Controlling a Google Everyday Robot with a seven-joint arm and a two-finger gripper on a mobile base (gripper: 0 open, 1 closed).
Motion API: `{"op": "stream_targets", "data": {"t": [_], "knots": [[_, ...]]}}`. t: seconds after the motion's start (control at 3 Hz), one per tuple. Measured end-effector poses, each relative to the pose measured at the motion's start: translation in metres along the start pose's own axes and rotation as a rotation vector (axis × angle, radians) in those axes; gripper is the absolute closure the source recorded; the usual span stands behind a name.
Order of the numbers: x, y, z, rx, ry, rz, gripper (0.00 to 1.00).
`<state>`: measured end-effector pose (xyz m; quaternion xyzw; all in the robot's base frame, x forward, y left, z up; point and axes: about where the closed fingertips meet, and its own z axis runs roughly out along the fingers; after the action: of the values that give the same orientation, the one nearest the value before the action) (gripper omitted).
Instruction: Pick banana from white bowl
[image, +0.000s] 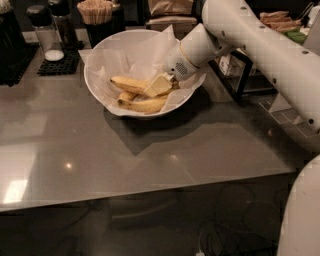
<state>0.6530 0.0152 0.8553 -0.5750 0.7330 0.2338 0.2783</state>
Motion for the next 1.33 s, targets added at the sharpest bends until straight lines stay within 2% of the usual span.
{"op": "stream_targets", "data": {"t": [0.33,0.67,1.0,1.33], "knots": [[-0.016,0.011,-0.035,0.008,-0.029,-0.051,1.00],[-0.036,0.031,-0.086,0.051,-0.035,-0.141,1.00],[-0.040,0.055,-0.113,0.009,-0.061,-0.176,1.00],[-0.035,0.091,-0.130,-0.052,-0.187,-0.190,1.00]]}}
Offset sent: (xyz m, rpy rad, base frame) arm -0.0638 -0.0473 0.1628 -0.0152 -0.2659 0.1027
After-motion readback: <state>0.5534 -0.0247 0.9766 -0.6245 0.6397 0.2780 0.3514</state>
